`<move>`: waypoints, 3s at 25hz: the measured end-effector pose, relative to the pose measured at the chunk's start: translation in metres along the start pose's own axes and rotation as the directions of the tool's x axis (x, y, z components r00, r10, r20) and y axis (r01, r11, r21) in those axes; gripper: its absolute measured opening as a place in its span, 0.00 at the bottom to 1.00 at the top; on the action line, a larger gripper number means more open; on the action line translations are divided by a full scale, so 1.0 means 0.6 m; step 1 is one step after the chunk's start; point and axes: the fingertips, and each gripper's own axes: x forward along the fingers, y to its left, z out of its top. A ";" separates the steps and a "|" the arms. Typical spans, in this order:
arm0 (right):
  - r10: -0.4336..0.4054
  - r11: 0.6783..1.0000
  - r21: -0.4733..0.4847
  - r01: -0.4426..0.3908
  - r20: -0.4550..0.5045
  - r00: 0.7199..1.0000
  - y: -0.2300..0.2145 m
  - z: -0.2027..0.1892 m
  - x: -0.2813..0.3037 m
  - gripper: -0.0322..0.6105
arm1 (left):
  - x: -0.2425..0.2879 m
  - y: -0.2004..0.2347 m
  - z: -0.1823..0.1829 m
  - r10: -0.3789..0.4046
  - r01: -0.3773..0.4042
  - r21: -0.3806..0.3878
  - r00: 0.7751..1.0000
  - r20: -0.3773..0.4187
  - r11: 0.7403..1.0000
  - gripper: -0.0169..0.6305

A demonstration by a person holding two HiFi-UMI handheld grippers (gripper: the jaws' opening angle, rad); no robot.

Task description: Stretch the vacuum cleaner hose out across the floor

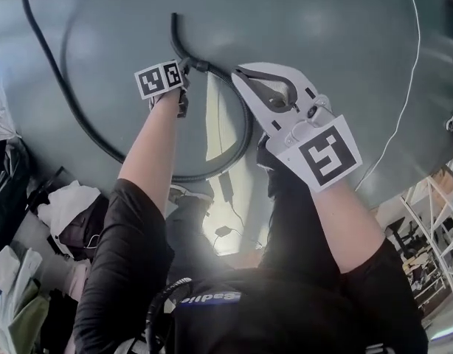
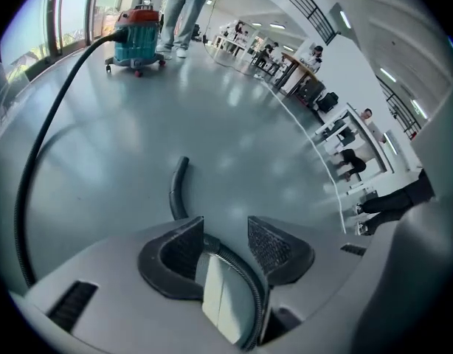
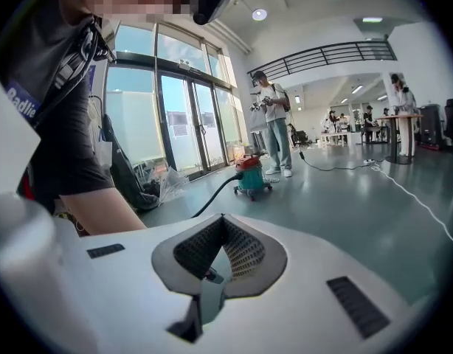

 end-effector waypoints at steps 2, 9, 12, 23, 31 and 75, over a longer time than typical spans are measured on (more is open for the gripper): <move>-0.018 1.000 -0.003 0.018 -0.006 1.000 -0.031 -0.031 0.006 0.05 | 0.058 0.041 -0.024 0.042 -0.042 -0.011 0.999 -0.024 0.999 0.31; -0.043 0.999 0.011 0.043 0.002 0.999 -0.092 -0.117 -0.004 0.05 | 0.203 0.129 -0.072 0.119 -0.124 -0.080 0.991 -0.065 0.989 0.32; -0.052 0.998 0.022 0.053 -0.019 0.998 -0.100 -0.149 -0.017 0.05 | 0.238 0.142 -0.070 0.132 -0.137 -0.070 0.989 -0.068 0.988 0.34; -0.089 0.996 0.030 0.089 0.005 0.996 -0.144 -0.183 -0.034 0.05 | 0.319 0.203 -0.070 0.288 -0.290 -0.004 0.952 -0.108 0.957 0.34; -0.090 0.994 0.053 0.092 -0.023 0.996 -0.152 -0.201 -0.042 0.05 | 0.345 0.201 -0.074 0.268 -0.274 -0.020 0.953 -0.140 0.962 0.41; 0.046 0.999 0.018 -0.046 0.012 0.999 0.555 0.495 -0.303 0.05 | -1.287 -0.265 0.009 -0.231 -0.140 0.475 0.734 0.639 0.869 0.27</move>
